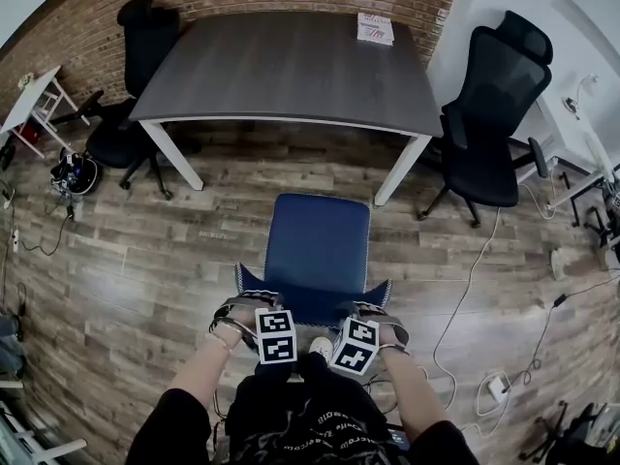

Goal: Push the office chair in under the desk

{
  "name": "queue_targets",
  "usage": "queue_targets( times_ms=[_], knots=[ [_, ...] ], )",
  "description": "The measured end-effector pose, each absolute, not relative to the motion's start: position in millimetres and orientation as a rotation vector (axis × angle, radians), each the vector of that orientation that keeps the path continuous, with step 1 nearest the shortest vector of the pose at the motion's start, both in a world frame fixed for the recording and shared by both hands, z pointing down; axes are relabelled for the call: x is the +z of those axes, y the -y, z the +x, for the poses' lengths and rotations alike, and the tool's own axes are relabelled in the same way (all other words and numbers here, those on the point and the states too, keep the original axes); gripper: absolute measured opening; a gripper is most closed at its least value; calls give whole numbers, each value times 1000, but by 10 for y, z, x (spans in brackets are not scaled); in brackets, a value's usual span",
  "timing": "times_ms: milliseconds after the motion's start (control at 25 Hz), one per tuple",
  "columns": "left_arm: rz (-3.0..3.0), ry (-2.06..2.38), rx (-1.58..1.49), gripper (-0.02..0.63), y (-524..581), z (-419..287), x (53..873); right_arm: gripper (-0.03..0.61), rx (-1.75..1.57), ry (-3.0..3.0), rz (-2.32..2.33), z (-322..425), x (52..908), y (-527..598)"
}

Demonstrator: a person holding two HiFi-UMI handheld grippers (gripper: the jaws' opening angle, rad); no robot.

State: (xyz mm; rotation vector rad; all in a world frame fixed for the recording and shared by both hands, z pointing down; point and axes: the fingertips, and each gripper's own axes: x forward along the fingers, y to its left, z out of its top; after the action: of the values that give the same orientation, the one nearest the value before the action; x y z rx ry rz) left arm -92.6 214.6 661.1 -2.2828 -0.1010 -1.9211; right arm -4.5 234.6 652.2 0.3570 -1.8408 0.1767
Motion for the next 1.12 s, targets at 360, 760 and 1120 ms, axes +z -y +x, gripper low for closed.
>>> queue_targets(
  times_ms=[360,760,1120],
  knots=[
    [-2357,146,-1939,110,-2149,-942,6628,143,189,1861,320,-90,6572,-2322],
    [-2425,122,-1862,126,-2121,-897,6705,126,106,1804,341,-110,6673,-2283],
    [-2435,156,-1820,107,-2110,-861,6705,95,86,1811,346,-92,6672,-2240]
  ],
)
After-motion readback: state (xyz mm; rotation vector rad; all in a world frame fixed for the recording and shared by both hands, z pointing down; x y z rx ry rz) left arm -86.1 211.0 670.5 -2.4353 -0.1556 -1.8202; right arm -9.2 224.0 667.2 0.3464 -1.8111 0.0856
